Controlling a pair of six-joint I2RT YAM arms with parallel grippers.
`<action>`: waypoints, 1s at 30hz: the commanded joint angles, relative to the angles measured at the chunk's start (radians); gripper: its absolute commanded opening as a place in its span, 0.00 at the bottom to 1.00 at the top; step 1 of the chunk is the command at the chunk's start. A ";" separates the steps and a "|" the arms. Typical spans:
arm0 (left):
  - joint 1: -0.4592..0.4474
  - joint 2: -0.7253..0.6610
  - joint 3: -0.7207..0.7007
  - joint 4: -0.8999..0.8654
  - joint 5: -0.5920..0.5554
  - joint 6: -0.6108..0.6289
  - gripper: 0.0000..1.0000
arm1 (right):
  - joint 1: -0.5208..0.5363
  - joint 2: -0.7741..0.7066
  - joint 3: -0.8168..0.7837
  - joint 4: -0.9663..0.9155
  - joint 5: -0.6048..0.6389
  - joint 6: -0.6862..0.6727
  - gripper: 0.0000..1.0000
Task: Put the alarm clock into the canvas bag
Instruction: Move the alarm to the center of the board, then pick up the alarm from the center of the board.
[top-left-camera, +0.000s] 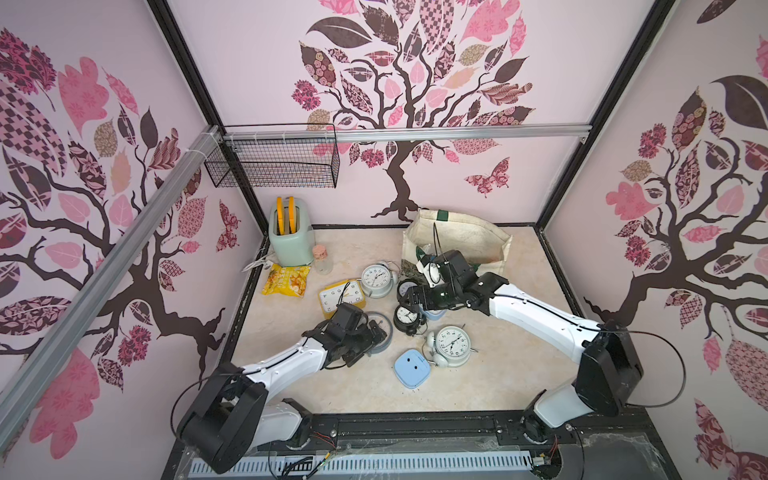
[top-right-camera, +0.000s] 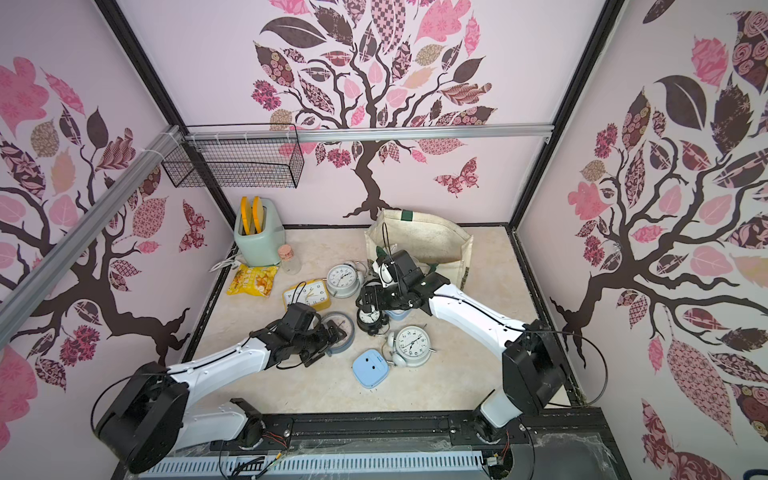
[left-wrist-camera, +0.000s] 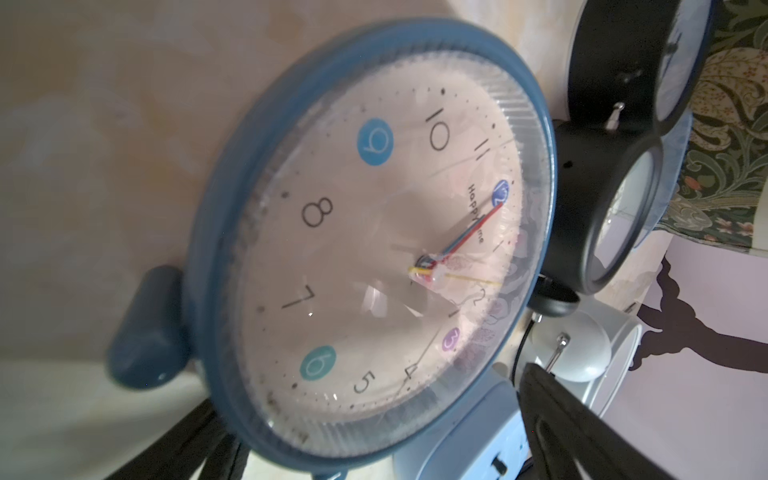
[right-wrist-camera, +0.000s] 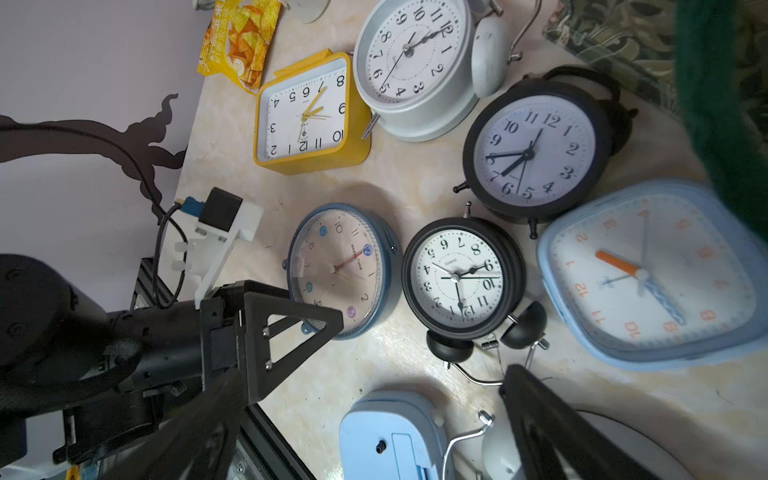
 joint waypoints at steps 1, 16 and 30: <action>-0.019 0.081 0.092 0.128 0.031 -0.014 0.98 | -0.019 -0.049 -0.016 -0.018 0.021 -0.015 1.00; -0.035 -0.116 0.230 -0.516 -0.303 0.480 0.98 | -0.025 -0.198 -0.133 -0.020 0.036 -0.063 1.00; -0.034 0.151 0.371 -0.492 -0.201 0.910 0.98 | -0.025 -0.284 -0.198 -0.027 -0.020 -0.047 1.00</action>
